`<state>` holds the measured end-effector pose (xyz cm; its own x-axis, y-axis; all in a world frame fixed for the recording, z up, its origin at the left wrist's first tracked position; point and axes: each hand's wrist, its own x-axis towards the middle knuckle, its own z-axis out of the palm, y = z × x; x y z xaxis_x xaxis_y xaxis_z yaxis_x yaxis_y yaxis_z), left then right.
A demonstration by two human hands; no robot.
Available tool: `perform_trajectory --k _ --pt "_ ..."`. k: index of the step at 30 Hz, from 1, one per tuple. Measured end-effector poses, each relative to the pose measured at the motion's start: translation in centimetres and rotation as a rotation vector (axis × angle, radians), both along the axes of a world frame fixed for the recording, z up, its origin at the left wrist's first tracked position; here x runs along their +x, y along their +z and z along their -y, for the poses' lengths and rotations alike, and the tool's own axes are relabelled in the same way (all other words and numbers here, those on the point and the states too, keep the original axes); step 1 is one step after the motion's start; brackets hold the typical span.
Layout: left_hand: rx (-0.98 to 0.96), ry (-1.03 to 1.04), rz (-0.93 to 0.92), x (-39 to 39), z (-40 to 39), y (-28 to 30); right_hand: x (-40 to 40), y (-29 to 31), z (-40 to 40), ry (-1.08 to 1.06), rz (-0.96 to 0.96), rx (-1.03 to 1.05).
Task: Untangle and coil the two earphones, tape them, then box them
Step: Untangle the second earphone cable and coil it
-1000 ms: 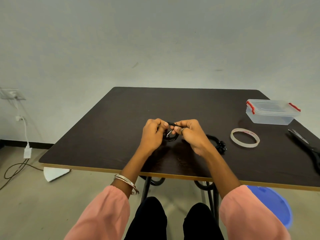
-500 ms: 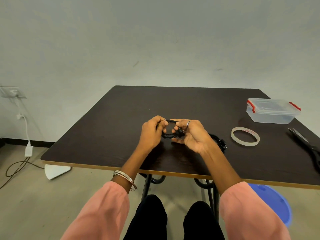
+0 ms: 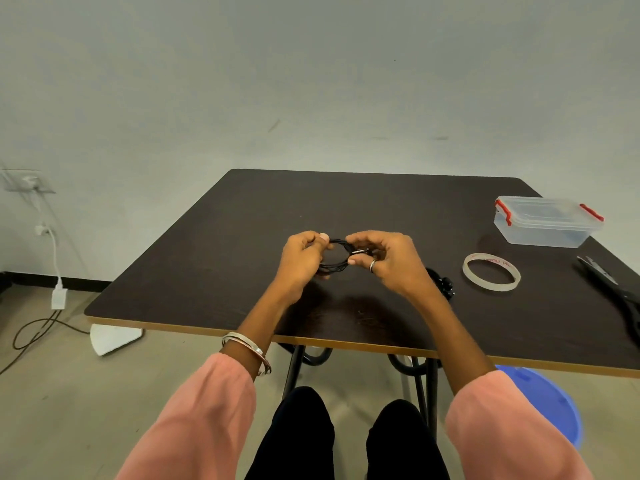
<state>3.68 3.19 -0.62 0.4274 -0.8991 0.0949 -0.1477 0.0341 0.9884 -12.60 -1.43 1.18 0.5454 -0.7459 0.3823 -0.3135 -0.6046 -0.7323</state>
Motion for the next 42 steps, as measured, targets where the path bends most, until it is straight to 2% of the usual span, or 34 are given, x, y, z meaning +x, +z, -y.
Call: perform_trajectory --k 3,5,7,10,12,17,20,27,39,42 --pt "0.057 -0.005 -0.140 -0.9 0.2 0.4 -0.4 -1.0 -0.6 -0.034 0.079 -0.028" --pt "0.102 -0.039 -0.122 -1.1 0.2 0.3 -0.8 -1.4 -0.7 -0.072 0.108 0.041" --pt "0.131 -0.047 0.017 -1.1 0.2 -0.1 -1.3 -1.7 -0.6 -0.111 0.069 0.086" --pt "0.103 -0.001 0.405 -0.9 0.5 -0.5 -1.6 -1.9 -0.8 -0.195 -0.012 0.071" --pt "0.117 0.002 0.601 -1.2 0.6 -0.7 -1.8 -2.0 -1.0 -0.240 -0.032 0.042" --pt "0.166 -0.006 0.746 -1.6 0.8 -1.6 -2.1 -2.8 -1.5 -0.258 -0.192 -0.040" --pt "0.124 0.024 0.750 -1.8 0.7 -1.8 -2.4 -3.2 -1.9 -0.259 -0.269 -0.094" --pt "0.028 0.054 0.656 -2.2 0.6 -2.6 -3.2 -3.9 -2.5 -0.172 -0.265 -0.182" --pt "0.054 -0.001 0.513 -1.8 -0.6 -1.8 -3.6 -3.8 -2.6 -0.073 -0.225 -0.168" --pt "0.099 -0.007 0.567 -1.8 -0.5 -1.9 -3.6 -3.9 -2.6 -0.087 -0.217 -0.180"
